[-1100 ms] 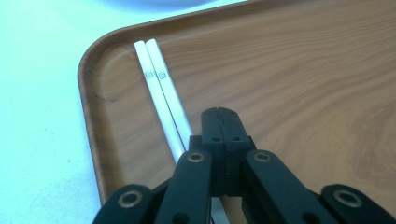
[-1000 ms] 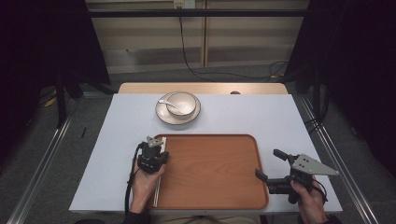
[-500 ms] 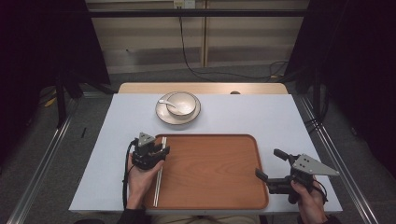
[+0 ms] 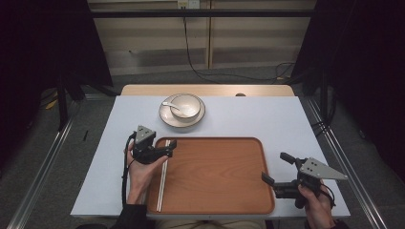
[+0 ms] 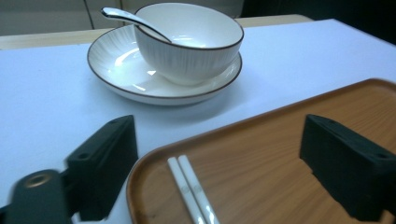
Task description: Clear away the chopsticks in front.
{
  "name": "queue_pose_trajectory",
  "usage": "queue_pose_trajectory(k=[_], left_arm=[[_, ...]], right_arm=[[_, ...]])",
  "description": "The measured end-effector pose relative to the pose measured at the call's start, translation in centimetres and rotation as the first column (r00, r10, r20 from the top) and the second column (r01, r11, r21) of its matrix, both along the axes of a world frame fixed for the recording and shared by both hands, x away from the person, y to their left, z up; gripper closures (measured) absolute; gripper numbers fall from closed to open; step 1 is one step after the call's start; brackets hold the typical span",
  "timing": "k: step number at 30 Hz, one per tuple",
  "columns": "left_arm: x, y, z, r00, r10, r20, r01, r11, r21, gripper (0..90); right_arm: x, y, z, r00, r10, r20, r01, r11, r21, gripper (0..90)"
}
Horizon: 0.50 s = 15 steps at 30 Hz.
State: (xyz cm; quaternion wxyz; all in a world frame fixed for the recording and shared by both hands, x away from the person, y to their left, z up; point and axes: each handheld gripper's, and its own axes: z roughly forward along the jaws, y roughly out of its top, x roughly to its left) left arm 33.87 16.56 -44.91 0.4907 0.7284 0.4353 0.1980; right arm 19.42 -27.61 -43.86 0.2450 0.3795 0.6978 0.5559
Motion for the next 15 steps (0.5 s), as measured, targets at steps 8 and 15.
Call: queue_pose_trajectory(k=[8, 15], left_arm=[[2.1, 0.2, 1.3, 0.9996, -0.012, 0.026, 0.013, 0.9995, -0.029, 13.1], [4.3, 0.1, 1.4, 0.9986, -0.017, 0.051, 0.018, 0.9996, -0.024, 10.5]], right_arm=[[0.0, 0.0, 0.0, 1.0000, -0.004, 0.000, 0.004, 1.0000, 0.001, 1.5], [0.0, 0.0, 0.0, 1.0000, -0.001, 0.004, 0.001, 1.0000, -0.002, 1.5]])
